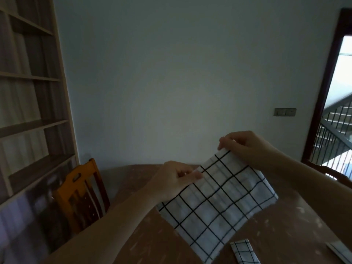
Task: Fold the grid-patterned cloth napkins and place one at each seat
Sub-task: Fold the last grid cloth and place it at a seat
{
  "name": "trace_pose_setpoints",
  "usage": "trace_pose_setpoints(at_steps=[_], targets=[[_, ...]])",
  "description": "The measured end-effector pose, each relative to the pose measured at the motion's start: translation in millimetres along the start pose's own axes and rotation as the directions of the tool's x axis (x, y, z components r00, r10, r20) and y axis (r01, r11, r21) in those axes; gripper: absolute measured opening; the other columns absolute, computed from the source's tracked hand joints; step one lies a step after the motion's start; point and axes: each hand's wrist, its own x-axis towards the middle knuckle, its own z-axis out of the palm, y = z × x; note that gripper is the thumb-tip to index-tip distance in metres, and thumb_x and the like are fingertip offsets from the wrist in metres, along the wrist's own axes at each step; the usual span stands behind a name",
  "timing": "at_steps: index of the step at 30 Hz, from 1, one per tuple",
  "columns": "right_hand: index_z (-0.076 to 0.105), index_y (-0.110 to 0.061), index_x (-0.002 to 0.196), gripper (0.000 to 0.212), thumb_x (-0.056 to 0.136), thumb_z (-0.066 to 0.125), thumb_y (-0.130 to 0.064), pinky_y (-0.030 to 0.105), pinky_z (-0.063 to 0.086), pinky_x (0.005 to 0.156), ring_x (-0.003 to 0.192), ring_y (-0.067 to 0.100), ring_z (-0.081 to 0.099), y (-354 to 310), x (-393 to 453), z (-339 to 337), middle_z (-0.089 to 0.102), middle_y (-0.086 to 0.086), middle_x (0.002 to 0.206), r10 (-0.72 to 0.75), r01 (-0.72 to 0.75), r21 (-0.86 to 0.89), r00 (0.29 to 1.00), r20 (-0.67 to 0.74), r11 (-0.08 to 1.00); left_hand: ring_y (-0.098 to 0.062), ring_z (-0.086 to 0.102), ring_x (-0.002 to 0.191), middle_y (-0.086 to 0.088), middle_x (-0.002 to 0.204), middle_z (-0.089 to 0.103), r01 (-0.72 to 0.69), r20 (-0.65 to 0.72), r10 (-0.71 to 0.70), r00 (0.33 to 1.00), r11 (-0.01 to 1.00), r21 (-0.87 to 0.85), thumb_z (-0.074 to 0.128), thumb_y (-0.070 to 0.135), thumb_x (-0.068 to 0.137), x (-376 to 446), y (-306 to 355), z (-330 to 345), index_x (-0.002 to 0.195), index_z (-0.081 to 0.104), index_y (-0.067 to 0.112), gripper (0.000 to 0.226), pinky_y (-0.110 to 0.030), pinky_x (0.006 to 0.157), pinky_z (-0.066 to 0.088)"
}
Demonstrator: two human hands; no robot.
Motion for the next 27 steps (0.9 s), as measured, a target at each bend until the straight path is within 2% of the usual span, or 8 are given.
trace_pose_setpoints(at_steps=[3, 11, 14, 17, 19, 22, 24, 27], targets=[[0.056, -0.015, 0.055, 0.044, 0.093, 0.056, -0.036, 0.015, 0.030, 0.046, 0.041, 0.005, 0.035, -2, 3, 3, 0.041, -0.006, 0.043, -0.025, 0.020, -0.055, 0.995, -0.100, 0.998, -0.013, 0.033, 0.046, 0.006, 0.048, 0.038, 0.019, 0.012, -0.019, 1.000, 1.000, -0.008, 0.062, 0.052, 0.085, 1, 1, -1, 0.051, 0.060, 0.040, 0.036, -0.028, 0.051, 0.026], [0.056, -0.011, 0.053, 0.047, 0.087, 0.061, -0.043, 0.013, 0.029, 0.043, 0.040, 0.006, 0.034, -5, 6, 3, 0.037, -0.010, 0.042, -0.067, 0.067, -0.005, 0.983, -0.171, 0.998, -0.012, 0.033, 0.046, 0.009, 0.048, 0.034, 0.127, 0.219, -0.109, 0.970, 0.989, -0.070, 0.069, 0.045, 0.083, 10, 12, -14, 0.044, 0.041, 0.025, 0.052, -0.024, 0.049, 0.029], [0.058, -0.009, 0.062, 0.070, 0.069, 0.058, -0.078, 0.028, 0.035, 0.051, 0.051, 0.016, 0.045, 10, 0, -5, 0.049, 0.001, 0.055, 0.059, -0.081, 0.207, 0.992, 0.112, 0.975, -0.008, 0.043, 0.046, 0.006, 0.048, 0.045, 0.161, 0.081, -0.150, 0.985, 0.973, -0.164, 0.069, 0.036, 0.085, 17, 7, -24, 0.044, 0.046, 0.020, 0.050, -0.020, 0.052, 0.037], [0.073, -0.002, 0.090, 0.064, 0.062, 0.071, -0.060, 0.040, 0.056, 0.080, 0.085, 0.033, 0.070, 26, -15, -7, 0.074, 0.017, 0.091, 0.122, -0.239, 0.217, 0.887, 0.446, 0.946, -0.013, 0.050, 0.051, 0.001, 0.052, 0.051, 0.200, -0.033, -0.215, 0.976, 0.947, -0.252, 0.068, 0.038, 0.083, 14, -3, -33, 0.046, 0.052, 0.014, 0.047, -0.023, 0.056, 0.041], [0.072, 0.002, 0.099, 0.066, 0.059, 0.080, -0.050, 0.038, 0.058, 0.079, 0.086, 0.038, 0.070, 31, -18, 2, 0.074, 0.020, 0.092, 0.160, -0.309, 0.431, 0.924, 0.347, 0.848, -0.020, 0.046, 0.055, -0.008, 0.058, 0.046, 0.221, -0.077, -0.253, 0.965, 0.931, -0.289, 0.068, 0.045, 0.079, 12, -7, -33, 0.055, 0.048, -0.003, 0.057, -0.028, 0.058, 0.039], [0.060, -0.004, 0.125, 0.073, 0.069, 0.074, -0.049, 0.049, 0.051, 0.095, 0.104, 0.035, 0.067, 40, -22, 19, 0.070, 0.017, 0.113, 0.250, -0.421, 0.817, 0.905, 0.345, 0.395, -0.022, 0.044, 0.060, -0.010, 0.064, 0.045, 0.214, -0.183, -0.291, 0.939, 0.911, -0.353, 0.066, 0.051, 0.075, 11, -6, -26, 0.061, 0.046, -0.007, 0.063, -0.029, 0.059, 0.040], [0.062, -0.007, 0.124, 0.078, 0.062, 0.084, -0.048, 0.051, 0.051, 0.095, 0.109, 0.035, 0.065, 41, -28, 32, 0.069, 0.018, 0.116, 0.217, -0.473, 0.769, 0.881, 0.421, 0.430, -0.022, 0.046, 0.061, -0.010, 0.064, 0.046, 0.210, -0.237, -0.315, 0.919, 0.900, -0.383, 0.066, 0.046, 0.083, 12, -9, -20, 0.062, 0.048, -0.006, 0.058, -0.030, 0.062, 0.040], [0.076, -0.006, 0.088, 0.008, 0.083, 0.070, -0.010, 0.035, 0.059, 0.073, 0.084, 0.029, 0.073, 33, -33, 45, 0.075, 0.015, 0.086, 0.236, -0.413, 0.672, 0.909, 0.342, 0.615, -0.019, 0.043, 0.062, -0.008, 0.065, 0.042, 0.230, -0.217, -0.312, 0.925, 0.914, -0.334, 0.057, 0.053, 0.089, 11, -13, -17, 0.063, 0.045, 0.001, 0.059, -0.032, 0.066, 0.035]])
